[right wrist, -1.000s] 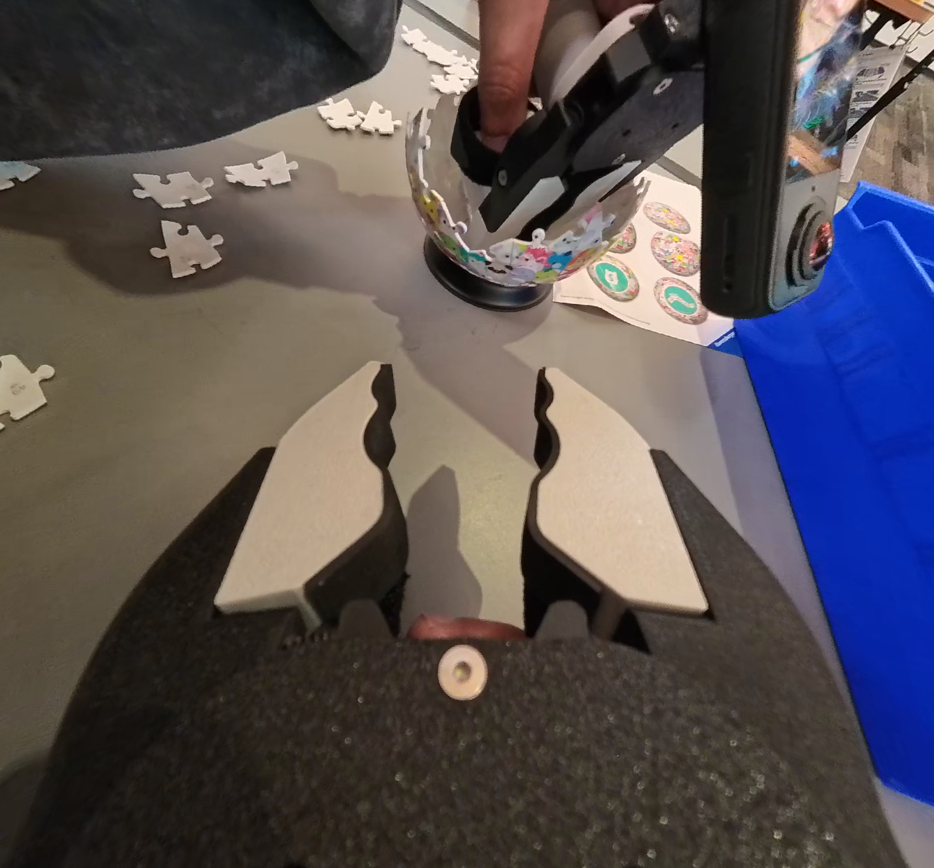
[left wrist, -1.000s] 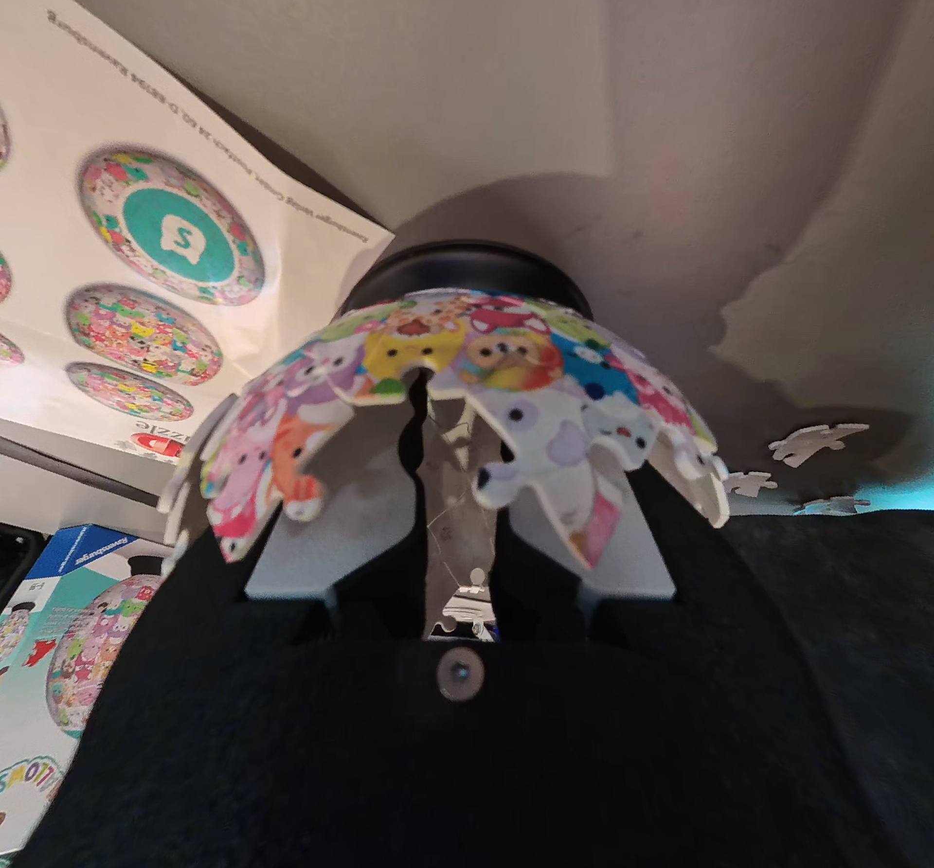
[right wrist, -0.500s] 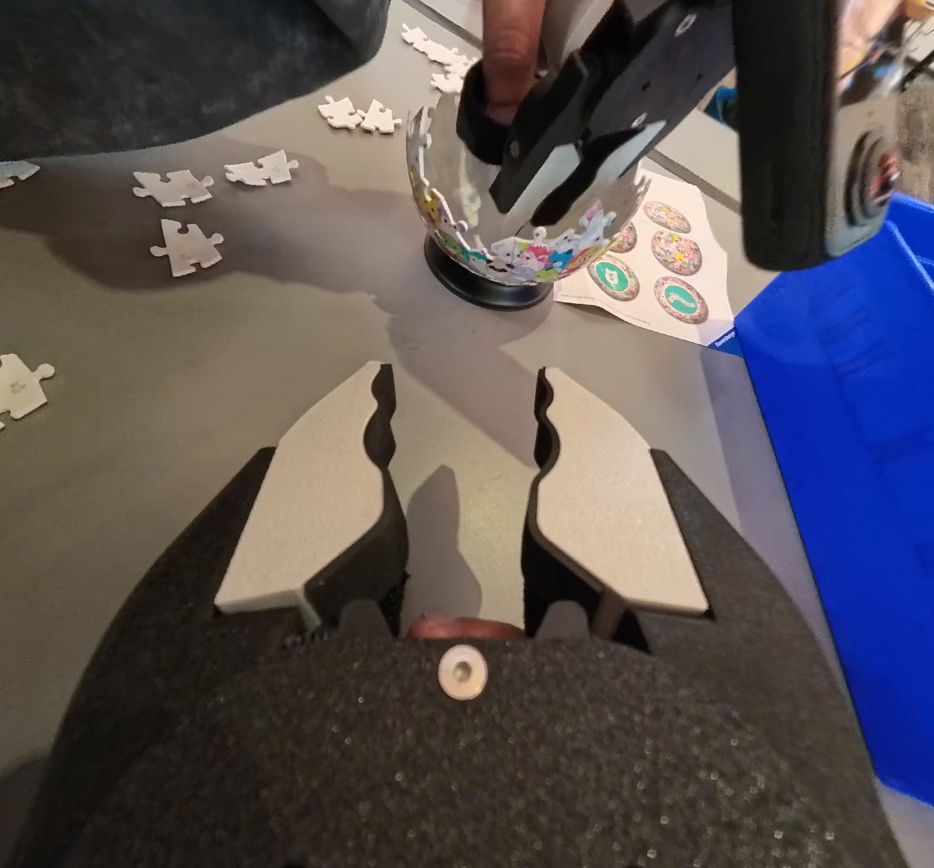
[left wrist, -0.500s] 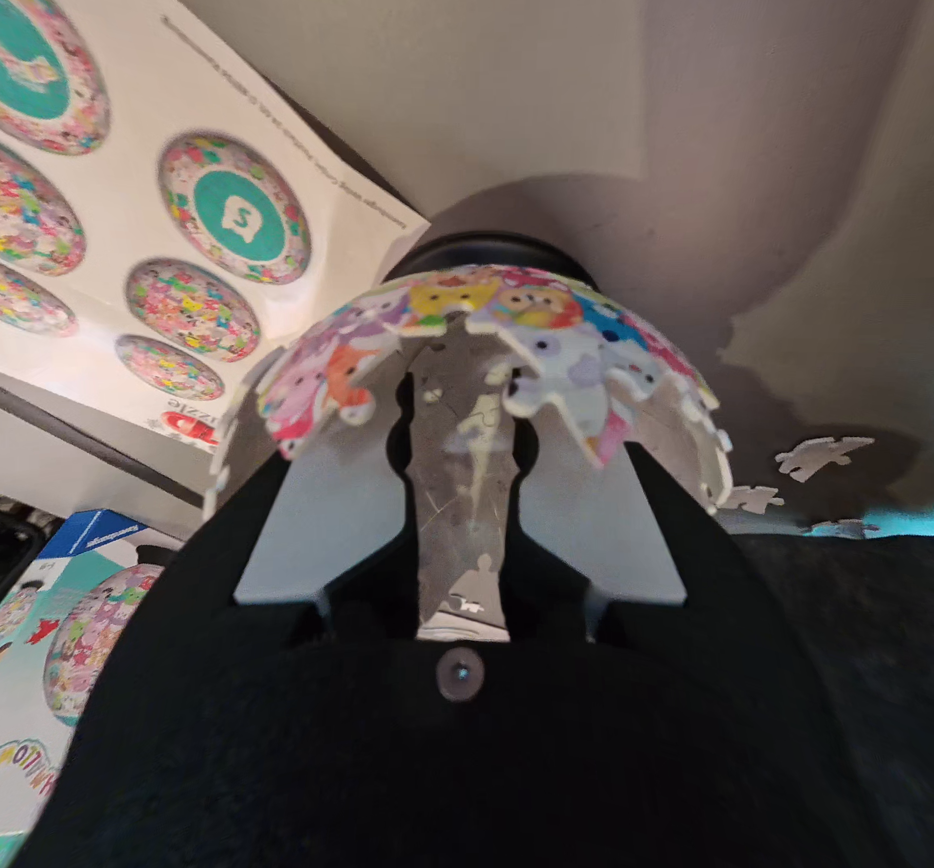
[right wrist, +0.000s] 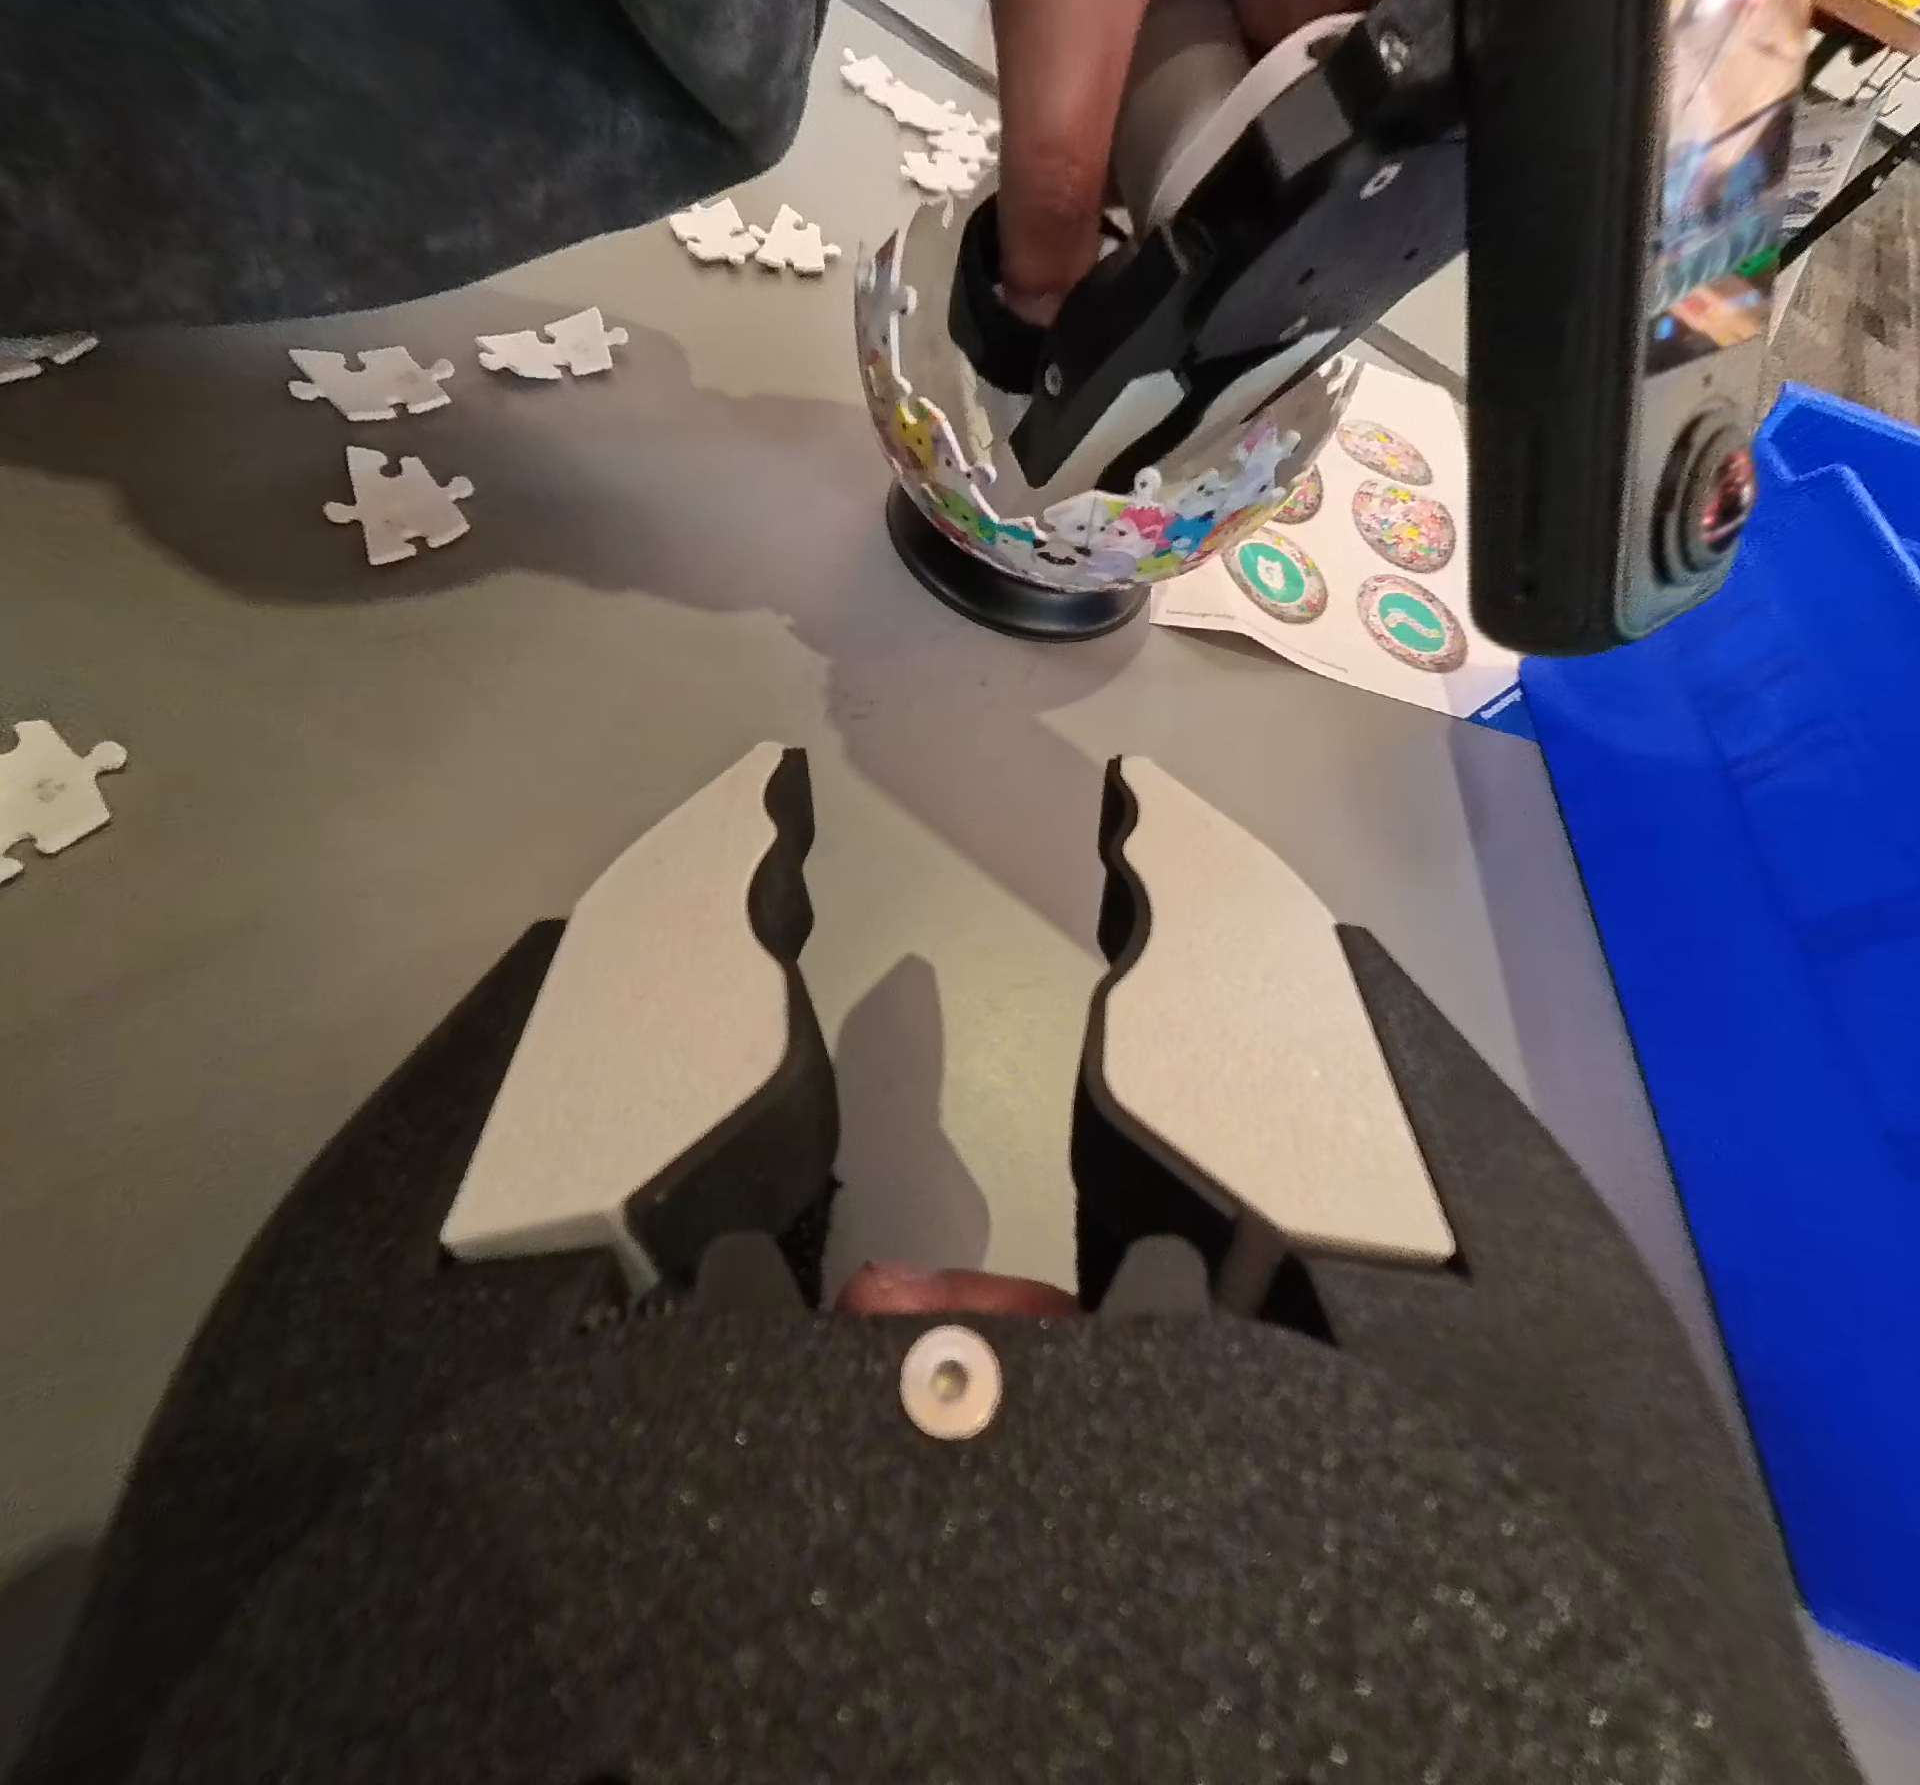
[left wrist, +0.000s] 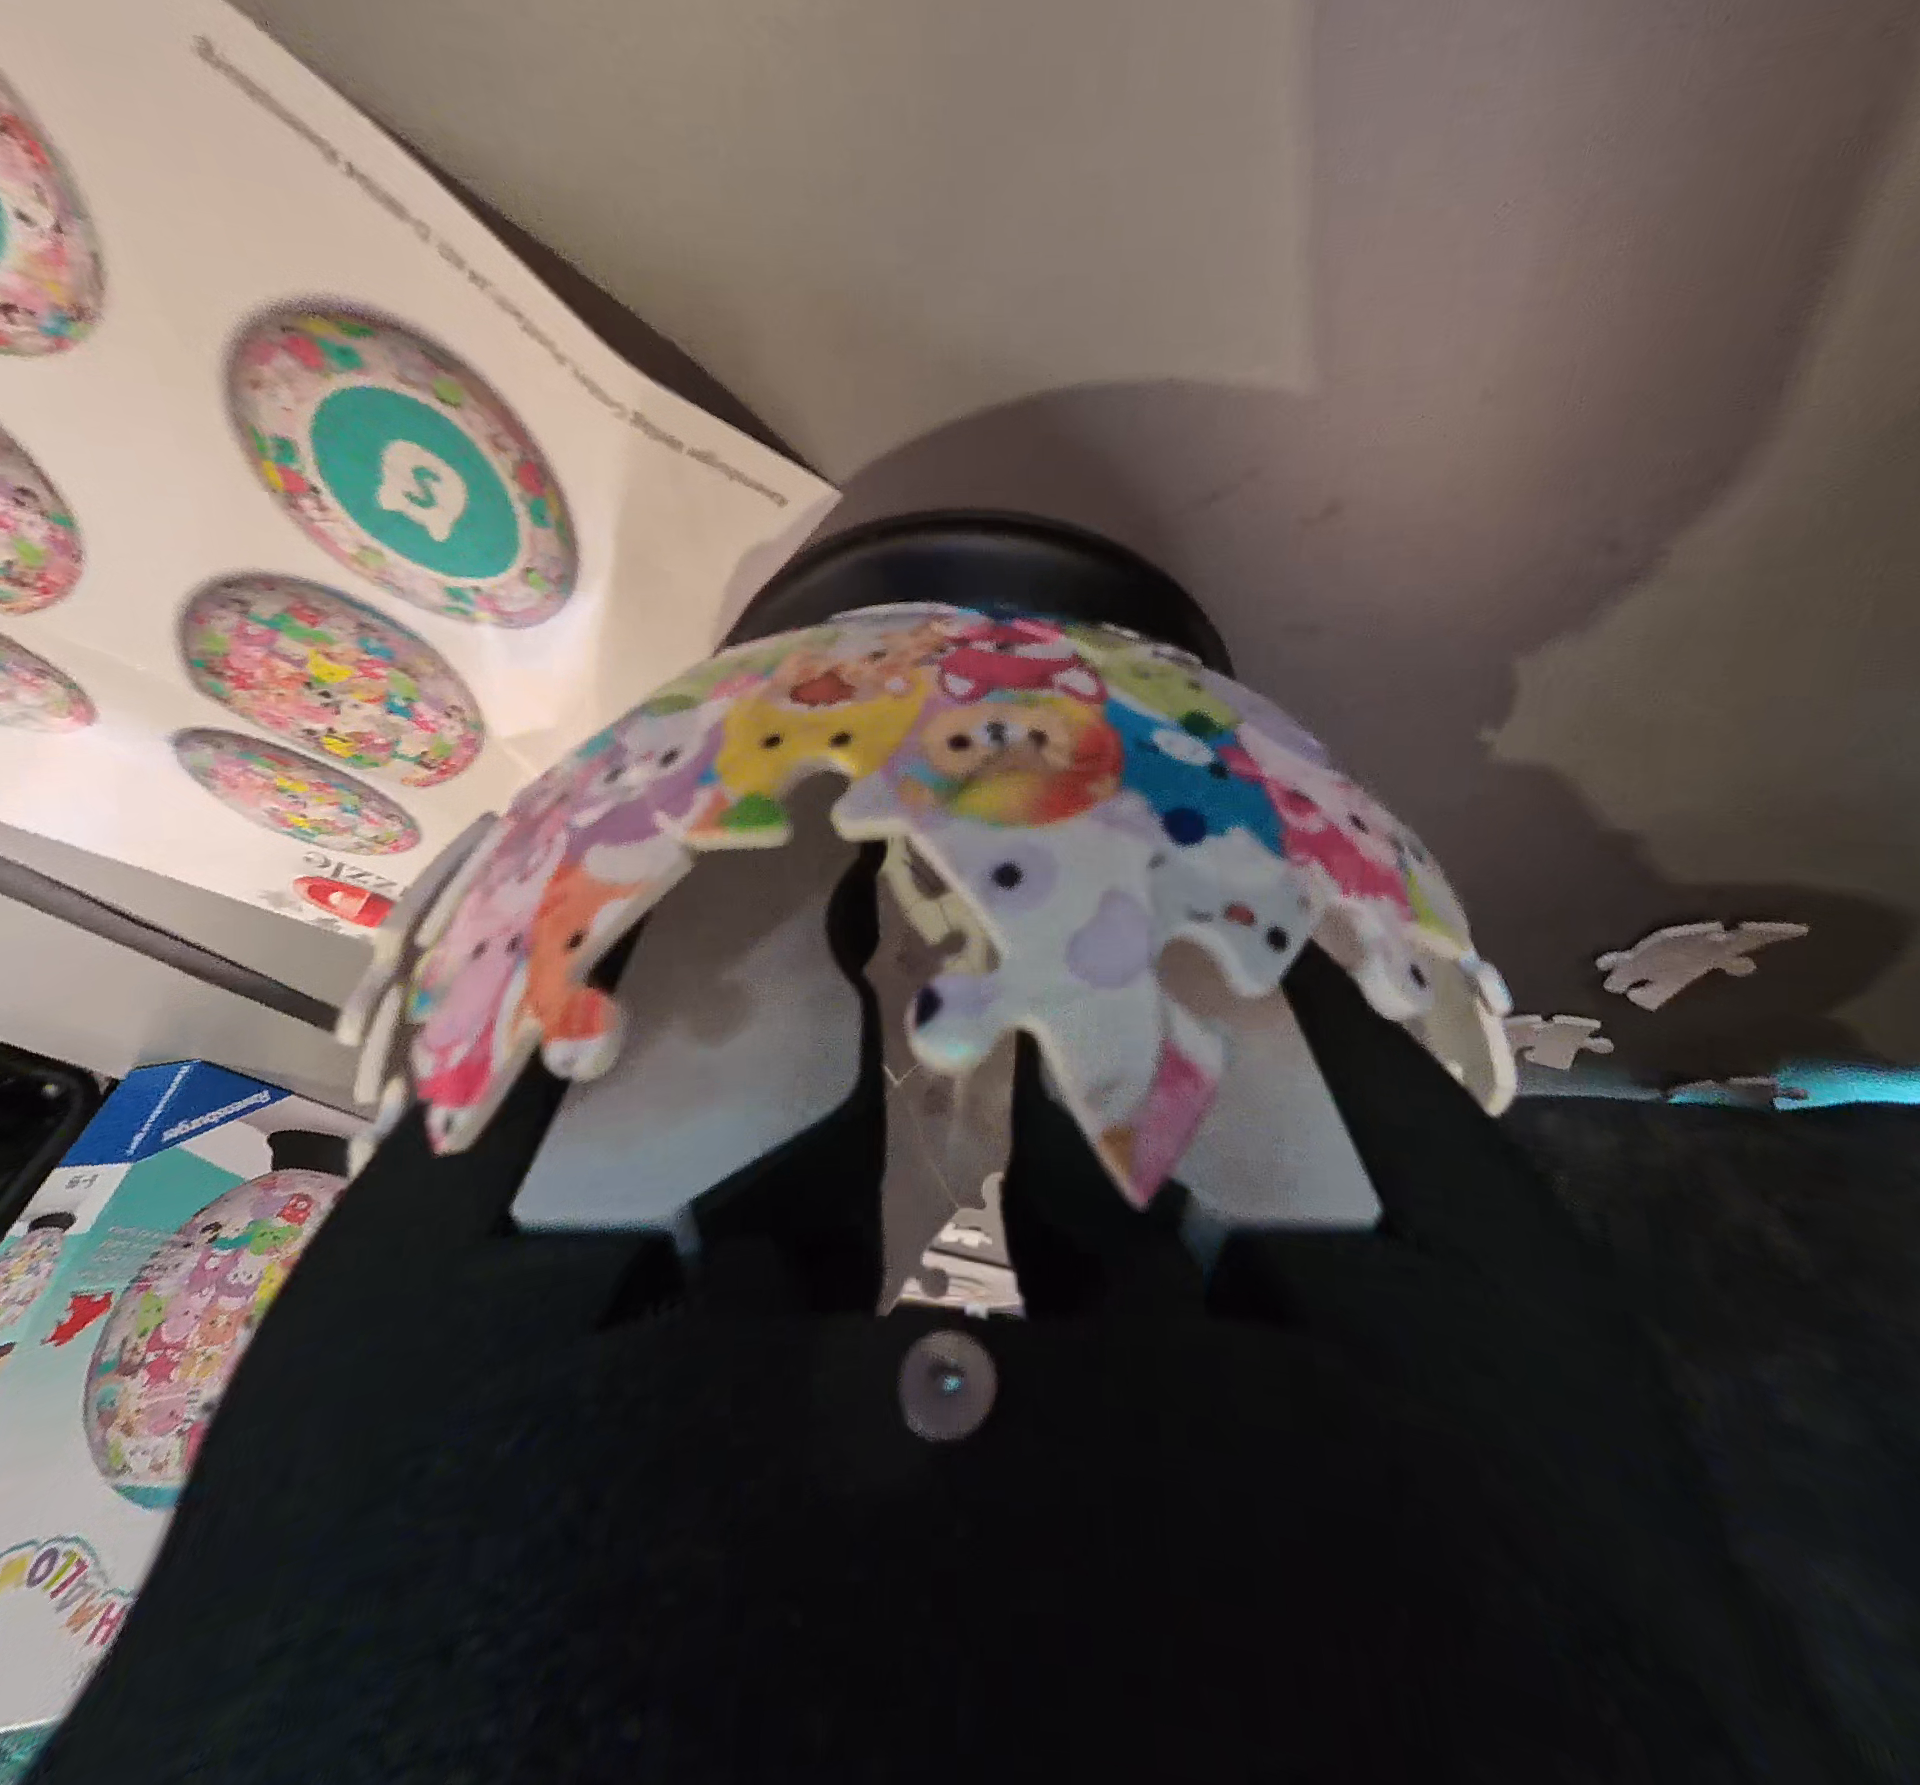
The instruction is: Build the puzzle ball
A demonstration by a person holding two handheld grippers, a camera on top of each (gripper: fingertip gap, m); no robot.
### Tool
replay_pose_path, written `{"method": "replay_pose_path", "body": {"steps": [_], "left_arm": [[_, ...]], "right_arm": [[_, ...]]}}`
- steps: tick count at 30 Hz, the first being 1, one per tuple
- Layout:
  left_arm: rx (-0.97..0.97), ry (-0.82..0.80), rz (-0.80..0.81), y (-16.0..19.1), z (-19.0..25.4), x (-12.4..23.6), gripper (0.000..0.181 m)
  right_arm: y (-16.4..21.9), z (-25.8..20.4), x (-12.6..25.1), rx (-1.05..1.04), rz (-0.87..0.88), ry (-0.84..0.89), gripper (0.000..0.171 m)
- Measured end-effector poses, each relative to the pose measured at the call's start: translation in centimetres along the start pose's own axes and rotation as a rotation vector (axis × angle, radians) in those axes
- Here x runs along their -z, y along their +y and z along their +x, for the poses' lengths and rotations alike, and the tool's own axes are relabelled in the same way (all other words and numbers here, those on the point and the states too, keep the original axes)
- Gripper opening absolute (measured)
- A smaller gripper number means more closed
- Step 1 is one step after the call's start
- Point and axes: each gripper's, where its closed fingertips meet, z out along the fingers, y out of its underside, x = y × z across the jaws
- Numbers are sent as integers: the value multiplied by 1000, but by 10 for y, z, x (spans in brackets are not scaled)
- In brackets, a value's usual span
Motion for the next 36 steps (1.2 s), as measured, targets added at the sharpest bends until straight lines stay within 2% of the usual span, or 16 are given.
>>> {"method": "replay_pose_path", "body": {"steps": [12,13,14,20,23,28,32,34,36], "left_arm": [[-6,-36,22,0,1,0,21],[-7,-30,27,0,2,0,1],[-10,-29,33,0,3,0,0],[7,-48,50,2,0,3,0],[33,-47,83,1,-4,9,24],[18,-52,64,0,-7,2,37],[14,-37,61,-3,-2,2,30],[18,0,59,-3,3,1,19],[19,4,58,-3,3,1,19]], "right_arm": [[0,-1,-1,1,-1,-1,53],[0,0,-1,0,-1,-2,53],[0,0,-1,1,-2,-1,53],[0,-1,-1,6,-5,0,53],[1,-1,-1,4,-5,-1,53],[0,-1,-1,7,-6,-1,53],[1,-1,-1,6,-7,-2,53],[1,-2,-2,6,-7,-5,53],[1,-2,-1,9,-7,-6,53]]}}
